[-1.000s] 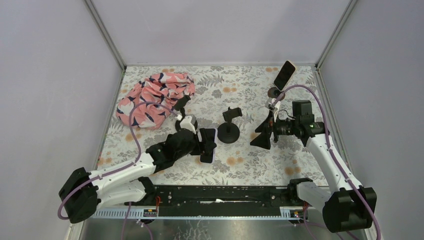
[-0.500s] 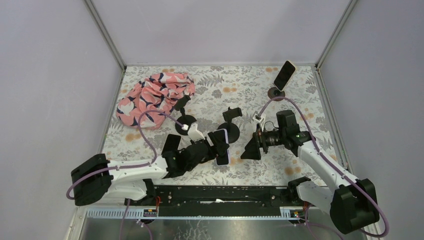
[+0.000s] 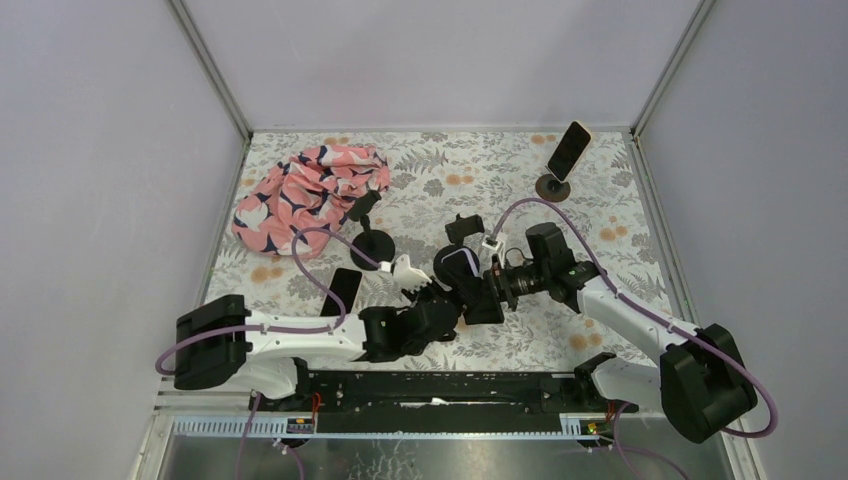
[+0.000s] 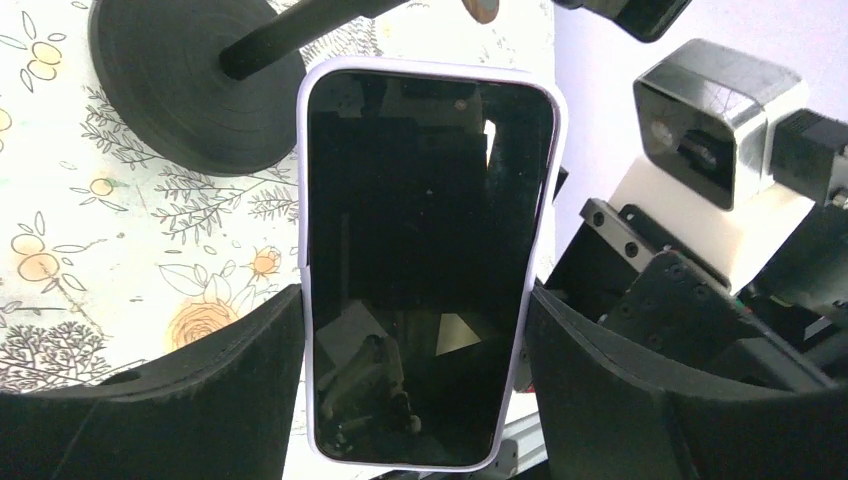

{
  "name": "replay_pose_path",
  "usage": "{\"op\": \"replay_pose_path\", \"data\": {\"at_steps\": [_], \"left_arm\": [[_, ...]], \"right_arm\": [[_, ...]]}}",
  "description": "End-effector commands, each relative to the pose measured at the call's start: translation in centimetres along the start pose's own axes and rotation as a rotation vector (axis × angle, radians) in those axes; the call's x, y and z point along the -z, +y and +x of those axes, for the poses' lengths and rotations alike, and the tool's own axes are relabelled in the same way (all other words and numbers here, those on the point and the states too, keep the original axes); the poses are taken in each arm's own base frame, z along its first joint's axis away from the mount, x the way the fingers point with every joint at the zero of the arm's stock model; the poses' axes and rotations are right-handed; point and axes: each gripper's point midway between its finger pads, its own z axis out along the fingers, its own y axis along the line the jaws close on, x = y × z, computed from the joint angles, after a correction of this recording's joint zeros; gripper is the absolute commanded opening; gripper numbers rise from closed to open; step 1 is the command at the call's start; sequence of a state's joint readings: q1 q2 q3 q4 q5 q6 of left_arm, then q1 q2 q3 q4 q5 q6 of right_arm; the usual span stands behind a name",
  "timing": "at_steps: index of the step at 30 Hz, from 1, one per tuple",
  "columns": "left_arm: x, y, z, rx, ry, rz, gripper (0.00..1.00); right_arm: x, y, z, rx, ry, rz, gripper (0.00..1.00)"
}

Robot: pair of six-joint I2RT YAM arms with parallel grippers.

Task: Place the phone on the phone stand
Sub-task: Pick up the phone at the center of the board.

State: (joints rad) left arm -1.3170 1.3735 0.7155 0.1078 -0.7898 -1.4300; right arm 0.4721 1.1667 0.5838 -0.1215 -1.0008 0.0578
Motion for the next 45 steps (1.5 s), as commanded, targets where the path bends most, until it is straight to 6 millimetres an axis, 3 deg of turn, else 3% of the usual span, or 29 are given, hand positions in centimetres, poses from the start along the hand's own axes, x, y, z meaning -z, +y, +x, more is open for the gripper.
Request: {"op": "replay_pose_path", "data": {"at_steps": [1, 3, 7, 11, 15, 21, 23, 28, 32, 36, 40, 45], "left_arm": [[-0.1, -1.4, -1.9, 0.089, -0.126, -0.003, 0.11], [-0.1, -1.4, -1.7, 0.089, -0.126, -0.004, 0.11], [0.3, -1.3, -1.8, 0.095, -0.126, -0.002, 0.17], [0.6, -1.3, -1.9, 0.074, -0.120, 0.010, 0.49], [1.6, -1.5, -2.0, 0.057, -0.089, 0.058, 0.71], [4.4, -1.1, -2.4, -0.114, 0.008, 0.168, 0.95], [5.9, -1.6, -2.5, -0.209, 0.048, 0.265, 0.99], [9.3, -2.9, -3.8, -0.372, 0.056, 0.516, 0.99], [11.1, -5.0, -6.0, -0.371, 0.045, 0.717, 0.99], [11.7, -7.2, -7.8, -0.384, 0.044, 0.861, 0.99], [12.3, -9.6, -8.2, -0.417, 0.107, 0.983, 0.99], [11.6, -10.8, -7.9, -0.430, 0.163, 1.014, 0.86]], "right_arm": [[-0.3, 0.5, -1.2, 0.053, -0.018, -0.004, 0.83], [-0.2, 0.7, -1.4, 0.066, -0.023, 0.000, 0.65], [0.0, 0.8, -1.7, 0.087, -0.032, 0.009, 0.20], [0.0, 0.9, -1.9, 0.096, -0.027, 0.001, 0.02], [0.1, 1.1, -2.0, 0.104, -0.019, -0.008, 0.00], [1.4, 2.3, -2.1, 0.186, -0.017, -0.084, 0.00], [2.2, 3.0, -1.8, 0.212, -0.009, -0.137, 0.00], [3.9, 3.7, -2.7, 0.282, -0.022, -0.162, 0.00], [5.2, 4.9, -3.4, 0.338, -0.057, -0.192, 0.00], [5.9, 6.5, -3.5, 0.397, -0.095, -0.226, 0.00], [6.5, 8.0, -3.7, 0.458, -0.115, -0.266, 0.00], [7.1, 9.5, -4.5, 0.482, -0.128, -0.306, 0.00]]}}
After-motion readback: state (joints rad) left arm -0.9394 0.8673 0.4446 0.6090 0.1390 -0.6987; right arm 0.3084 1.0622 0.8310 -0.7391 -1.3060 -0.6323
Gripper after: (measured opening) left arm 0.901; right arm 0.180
